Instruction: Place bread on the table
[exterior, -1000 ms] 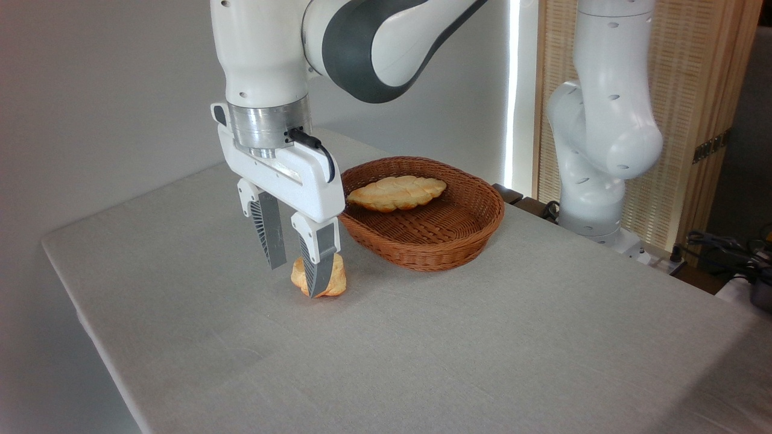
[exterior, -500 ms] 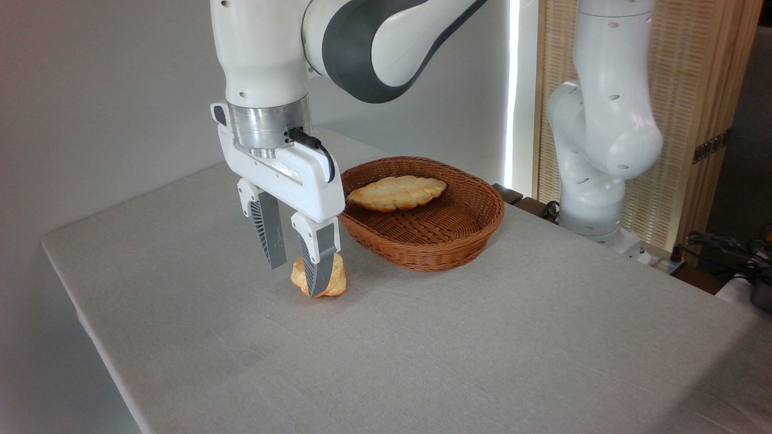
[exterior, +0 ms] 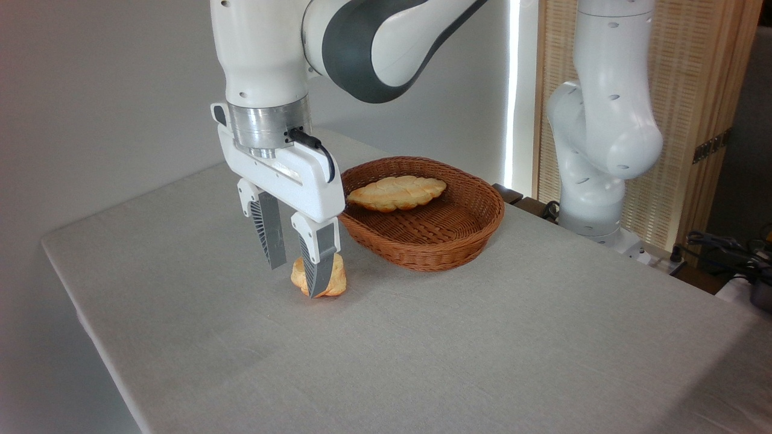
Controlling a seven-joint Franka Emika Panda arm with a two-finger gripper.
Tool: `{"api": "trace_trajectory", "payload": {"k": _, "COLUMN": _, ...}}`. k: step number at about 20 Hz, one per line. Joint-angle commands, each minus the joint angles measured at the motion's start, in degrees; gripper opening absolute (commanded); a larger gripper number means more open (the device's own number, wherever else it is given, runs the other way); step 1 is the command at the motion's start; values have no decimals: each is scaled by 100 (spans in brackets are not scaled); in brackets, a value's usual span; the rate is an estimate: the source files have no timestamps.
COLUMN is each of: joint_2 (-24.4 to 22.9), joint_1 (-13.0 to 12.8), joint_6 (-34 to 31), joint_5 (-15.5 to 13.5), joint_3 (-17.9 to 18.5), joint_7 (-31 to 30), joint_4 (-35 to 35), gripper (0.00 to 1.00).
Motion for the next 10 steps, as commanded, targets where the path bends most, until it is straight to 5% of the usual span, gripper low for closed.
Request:
{"api": "trace_trajectory", "payload": {"k": 1, "joint_2": -29, "joint_1": -30, "joint_6": -48, "joint_5": -38, "joint_3": 28, "joint_7": 21, "joint_4": 10, "gripper": 100}}
{"api": "trace_trajectory", "payload": {"k": 10, "joint_2": -38, "joint_1": -30, "joint_6": -30, "joint_5": -38, "joint_3": 36, "joint_7": 30, "joint_4": 53, "gripper": 100}}
